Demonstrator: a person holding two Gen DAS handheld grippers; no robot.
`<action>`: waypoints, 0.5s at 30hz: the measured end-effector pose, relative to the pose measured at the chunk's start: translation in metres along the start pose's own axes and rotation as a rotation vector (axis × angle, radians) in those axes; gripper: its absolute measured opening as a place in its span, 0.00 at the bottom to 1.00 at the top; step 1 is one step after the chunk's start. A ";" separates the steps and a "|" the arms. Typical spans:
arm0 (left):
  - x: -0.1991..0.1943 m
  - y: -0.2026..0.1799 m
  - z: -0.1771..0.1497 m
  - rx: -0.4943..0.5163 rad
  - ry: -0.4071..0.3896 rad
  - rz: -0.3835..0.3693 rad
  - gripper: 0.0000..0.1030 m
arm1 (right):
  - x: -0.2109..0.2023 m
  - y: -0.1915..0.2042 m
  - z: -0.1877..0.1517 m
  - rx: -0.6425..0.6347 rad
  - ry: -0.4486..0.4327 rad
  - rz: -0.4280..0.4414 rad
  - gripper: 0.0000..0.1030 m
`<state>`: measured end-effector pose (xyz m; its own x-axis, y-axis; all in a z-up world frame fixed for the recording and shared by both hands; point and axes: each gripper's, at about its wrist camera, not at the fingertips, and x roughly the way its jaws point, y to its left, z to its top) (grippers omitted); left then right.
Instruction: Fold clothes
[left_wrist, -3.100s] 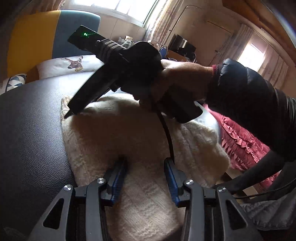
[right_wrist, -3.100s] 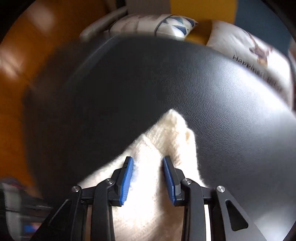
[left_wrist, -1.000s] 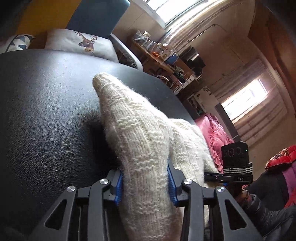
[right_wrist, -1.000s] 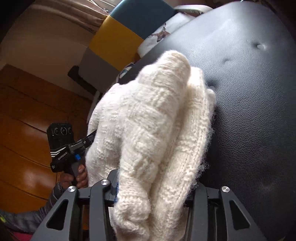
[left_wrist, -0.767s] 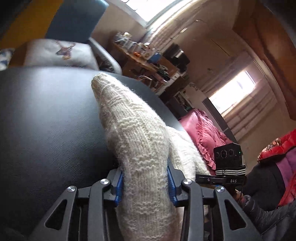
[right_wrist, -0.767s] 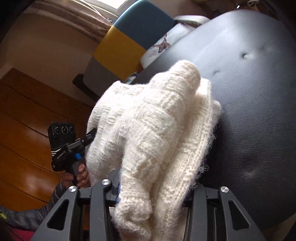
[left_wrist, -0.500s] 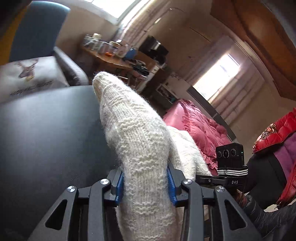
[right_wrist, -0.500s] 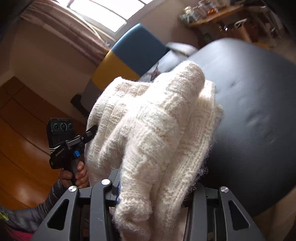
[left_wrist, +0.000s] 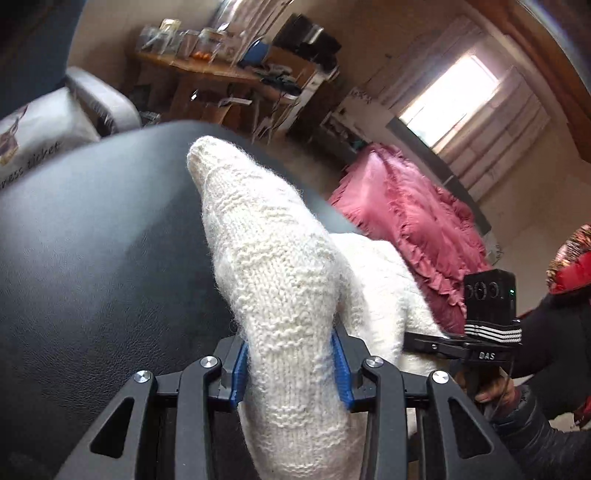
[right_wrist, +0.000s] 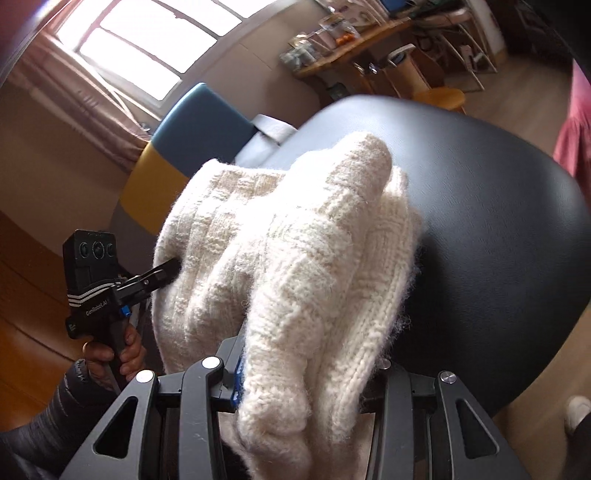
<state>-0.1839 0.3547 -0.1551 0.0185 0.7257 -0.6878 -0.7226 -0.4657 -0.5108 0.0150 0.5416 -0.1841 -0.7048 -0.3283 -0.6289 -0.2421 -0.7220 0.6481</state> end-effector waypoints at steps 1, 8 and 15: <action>0.004 0.005 -0.001 -0.012 0.008 0.012 0.37 | 0.002 -0.006 -0.001 0.012 0.002 0.001 0.40; 0.002 0.007 -0.007 -0.024 0.011 0.110 0.44 | 0.001 -0.027 -0.010 0.086 -0.038 0.051 0.46; -0.062 -0.022 -0.019 0.032 -0.157 0.225 0.40 | -0.068 0.004 -0.010 -0.079 -0.206 -0.062 0.49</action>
<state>-0.1563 0.3102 -0.1107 -0.2503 0.6768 -0.6923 -0.7180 -0.6094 -0.3362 0.0690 0.5546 -0.1431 -0.8135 -0.1558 -0.5602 -0.2423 -0.7850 0.5702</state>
